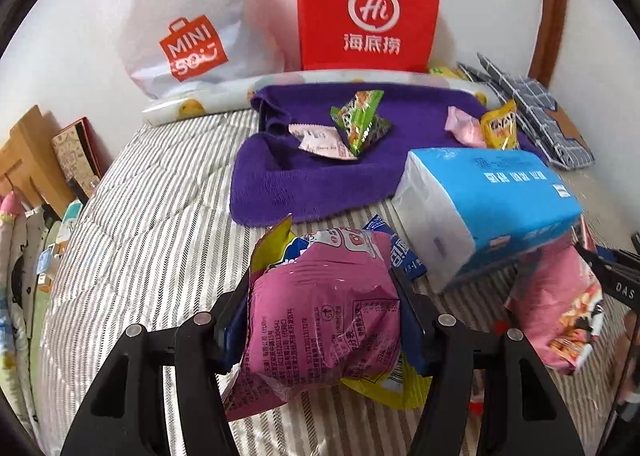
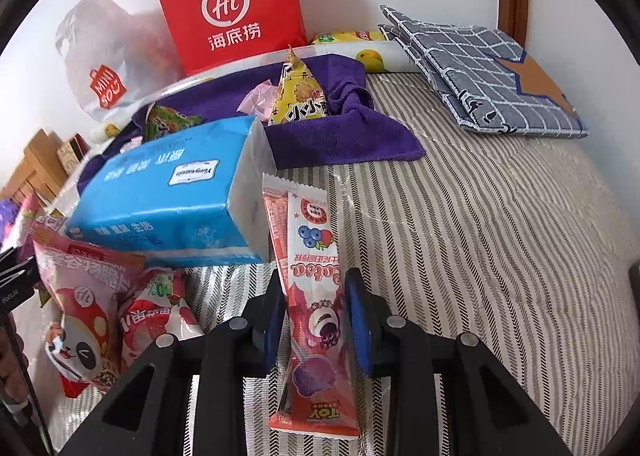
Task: Organize snacks
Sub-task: 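Lift both held snacks and carry them over the purple towel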
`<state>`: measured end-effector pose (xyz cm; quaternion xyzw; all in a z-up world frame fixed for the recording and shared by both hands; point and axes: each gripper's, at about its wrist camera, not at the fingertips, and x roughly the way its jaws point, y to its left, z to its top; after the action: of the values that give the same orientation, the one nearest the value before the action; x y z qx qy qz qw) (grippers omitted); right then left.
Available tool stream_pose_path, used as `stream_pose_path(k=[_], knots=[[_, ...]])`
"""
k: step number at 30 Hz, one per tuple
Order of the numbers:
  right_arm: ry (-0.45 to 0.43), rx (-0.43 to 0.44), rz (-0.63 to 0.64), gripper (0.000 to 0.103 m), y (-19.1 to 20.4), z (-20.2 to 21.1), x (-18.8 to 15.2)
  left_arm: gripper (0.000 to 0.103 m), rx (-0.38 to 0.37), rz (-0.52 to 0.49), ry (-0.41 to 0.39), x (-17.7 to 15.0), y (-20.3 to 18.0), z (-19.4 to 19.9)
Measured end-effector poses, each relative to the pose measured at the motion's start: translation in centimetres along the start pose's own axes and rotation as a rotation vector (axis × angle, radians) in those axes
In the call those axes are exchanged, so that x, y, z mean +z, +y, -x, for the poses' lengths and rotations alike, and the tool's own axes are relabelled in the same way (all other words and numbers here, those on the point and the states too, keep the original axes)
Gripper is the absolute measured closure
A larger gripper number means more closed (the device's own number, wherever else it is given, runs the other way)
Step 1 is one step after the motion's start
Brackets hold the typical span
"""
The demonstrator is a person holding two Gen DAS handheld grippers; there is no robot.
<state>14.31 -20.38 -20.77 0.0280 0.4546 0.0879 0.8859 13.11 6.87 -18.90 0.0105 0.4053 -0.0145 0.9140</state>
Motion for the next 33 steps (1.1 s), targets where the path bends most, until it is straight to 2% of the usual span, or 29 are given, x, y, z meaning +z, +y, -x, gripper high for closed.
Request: stream_pose_path(k=[4,7,9,11,12,16,24,33], knots=[[0.003,-0.067,0.056,0.074,1.1,-0.2,0.0,0.04,-0.002,0.0,-0.013,-0.2,0.0,0.0],[0.002,-0.04,0.03,0.074,0.4,-0.2,-0.1,0.039,-0.021,0.013,0.0,-0.1,0.2,-0.3],[0.002,-0.041,0.031,0.074,0.4,-0.2,0.0,0.036,-0.063,0.038,0.041,-0.1,0.6,-1.1],[0.004,-0.056,0.043,0.074,0.6,-0.3,0.0,0.036,-0.11,0.1,0.106,-0.4,1.0,-2.2],[0.003,-0.061,0.047,0.074,0.7,-0.3,0.0,0.039,-0.102,0.106,0.085,-0.4,1.0,-1.8],[0.002,-0.05,0.037,0.073,0.7,-0.2,0.0,0.039,-0.083,0.081,0.092,-0.5,0.2,-1.7],[-0.001,-0.05,0.036,0.073,0.7,-0.2,0.0,0.04,-0.127,0.137,0.079,-0.7,1.3,-1.7],[-0.004,-0.033,0.02,0.073,0.3,-0.2,-0.1,0.041,-0.142,0.168,0.065,-0.8,1.9,-1.4]])
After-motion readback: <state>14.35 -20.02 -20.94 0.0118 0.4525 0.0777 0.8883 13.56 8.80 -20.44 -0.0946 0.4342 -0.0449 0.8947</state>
